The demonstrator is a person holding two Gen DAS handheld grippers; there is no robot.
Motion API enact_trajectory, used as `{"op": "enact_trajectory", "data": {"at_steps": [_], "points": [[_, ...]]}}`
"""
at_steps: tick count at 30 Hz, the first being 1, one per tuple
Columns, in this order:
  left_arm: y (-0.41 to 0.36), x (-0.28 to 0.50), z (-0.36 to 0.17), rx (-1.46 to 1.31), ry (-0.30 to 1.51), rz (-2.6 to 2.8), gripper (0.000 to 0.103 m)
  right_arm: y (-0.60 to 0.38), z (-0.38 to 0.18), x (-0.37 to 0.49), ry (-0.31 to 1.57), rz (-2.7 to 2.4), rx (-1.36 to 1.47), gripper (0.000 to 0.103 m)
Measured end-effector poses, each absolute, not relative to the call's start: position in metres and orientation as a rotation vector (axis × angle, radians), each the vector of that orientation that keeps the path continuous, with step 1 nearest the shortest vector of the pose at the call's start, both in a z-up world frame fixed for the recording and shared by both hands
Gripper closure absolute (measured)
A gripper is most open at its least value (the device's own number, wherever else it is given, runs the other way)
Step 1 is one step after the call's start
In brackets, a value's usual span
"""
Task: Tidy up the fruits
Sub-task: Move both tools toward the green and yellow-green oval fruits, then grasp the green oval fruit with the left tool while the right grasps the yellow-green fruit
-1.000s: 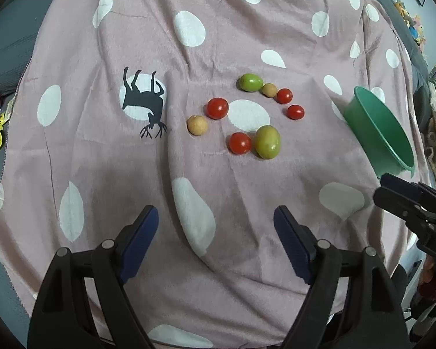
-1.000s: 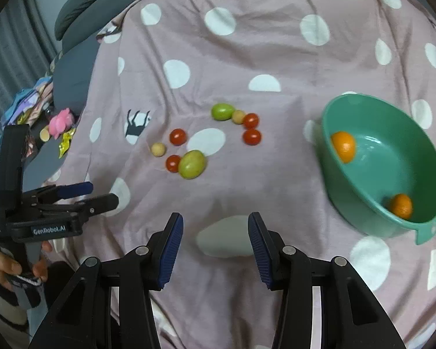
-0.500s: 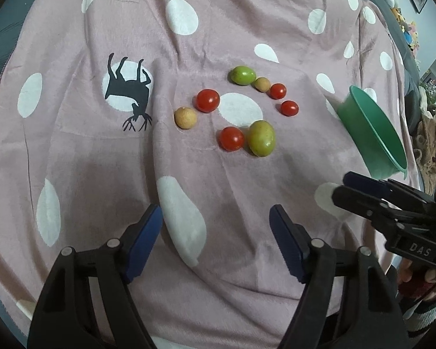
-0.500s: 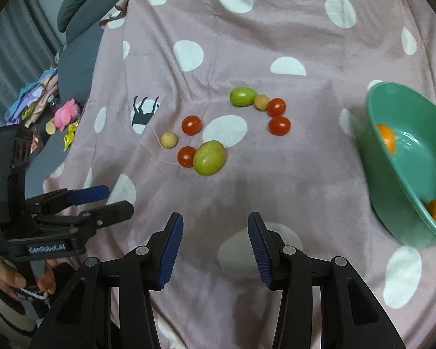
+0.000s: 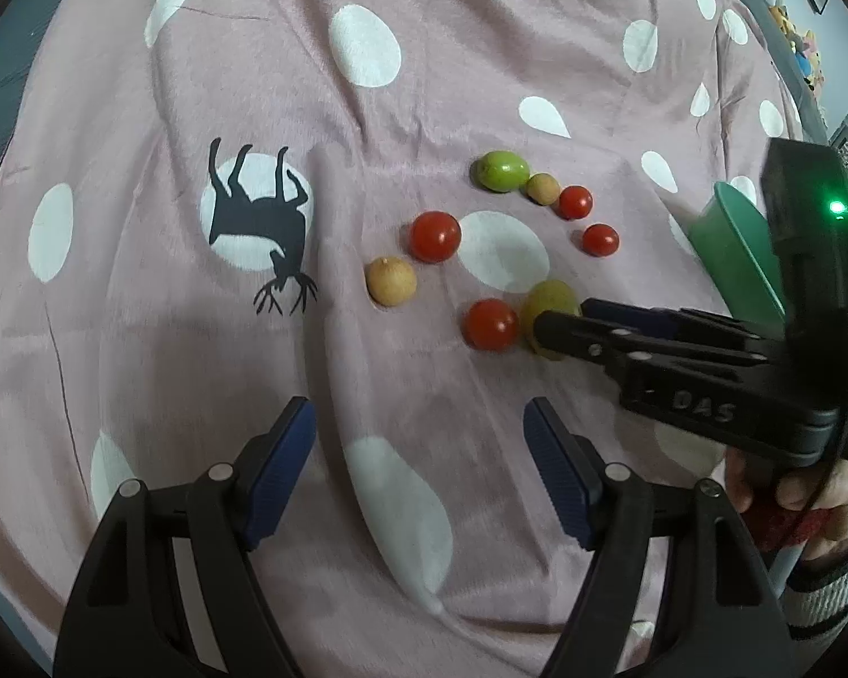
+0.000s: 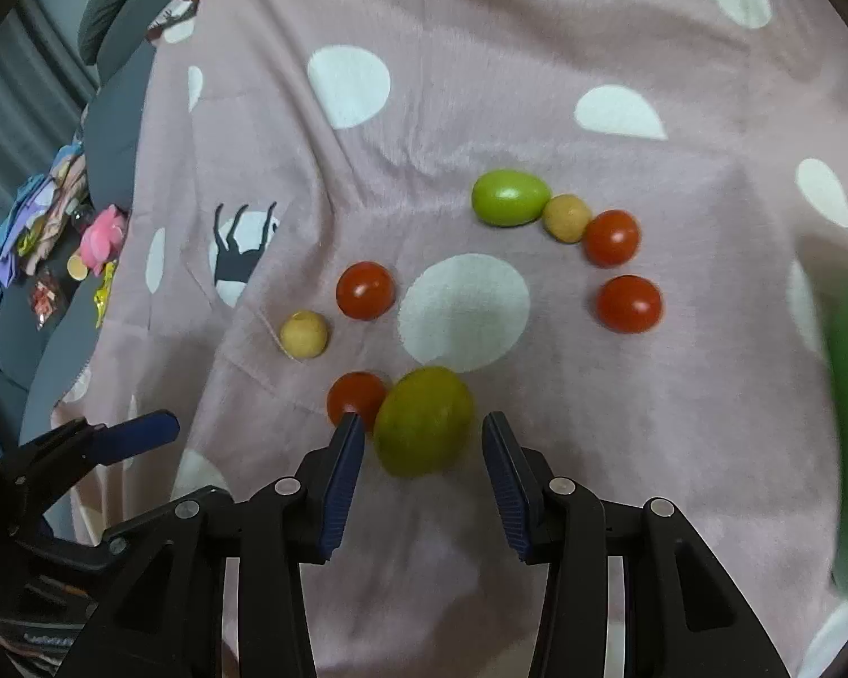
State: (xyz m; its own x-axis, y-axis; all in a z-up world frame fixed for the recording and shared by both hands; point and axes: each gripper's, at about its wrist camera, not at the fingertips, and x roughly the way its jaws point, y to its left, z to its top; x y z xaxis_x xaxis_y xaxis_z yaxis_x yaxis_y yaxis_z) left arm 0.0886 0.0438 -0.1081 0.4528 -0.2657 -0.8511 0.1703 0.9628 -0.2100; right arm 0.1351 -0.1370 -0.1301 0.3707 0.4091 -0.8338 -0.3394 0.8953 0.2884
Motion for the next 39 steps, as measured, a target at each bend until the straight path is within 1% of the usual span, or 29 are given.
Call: {"op": "enact_trajectory", "data": {"at_steps": [2,6,13,20,25,27,34,37,38,39], "points": [[0.043,0.094,-0.108,-0.095,1.067,-0.274,0.028,-0.136,-0.135,0.139,1.096,0.486,0.083,0.062],[0.038,0.109,-0.110,-0.100,1.068,-0.284,0.028,-0.142,-0.135,0.143,1.070,0.484,0.082,0.064],[-0.001,0.154,-0.105,-0.039,1.067,-0.346,0.033,-0.184,-0.133,0.169,1.051,0.384,0.143,0.065],[-0.043,0.217,-0.116,0.016,1.080,-0.343,0.045,-0.210,-0.135,0.180,1.030,0.360,0.187,0.065],[-0.062,0.243,-0.127,0.067,1.088,-0.340,0.045,-0.216,-0.136,0.186,1.034,0.388,0.210,0.065],[-0.065,0.250,-0.132,0.079,1.095,-0.338,0.049,-0.218,-0.135,0.189,1.039,0.394,0.220,0.065],[-0.074,0.265,-0.140,0.102,1.114,-0.338,0.049,-0.215,-0.134,0.199,1.050,0.366,0.195,0.065],[-0.077,0.268,-0.141,0.105,1.107,-0.334,0.055,-0.217,-0.134,0.201,1.055,0.365,0.206,0.065],[-0.078,0.269,-0.140,0.112,1.101,-0.329,0.060,-0.213,-0.133,0.202,1.055,0.365,0.207,0.065],[-0.078,0.269,-0.140,0.115,1.099,-0.325,0.059,-0.214,-0.133,0.202,1.056,0.367,0.209,0.065]]}}
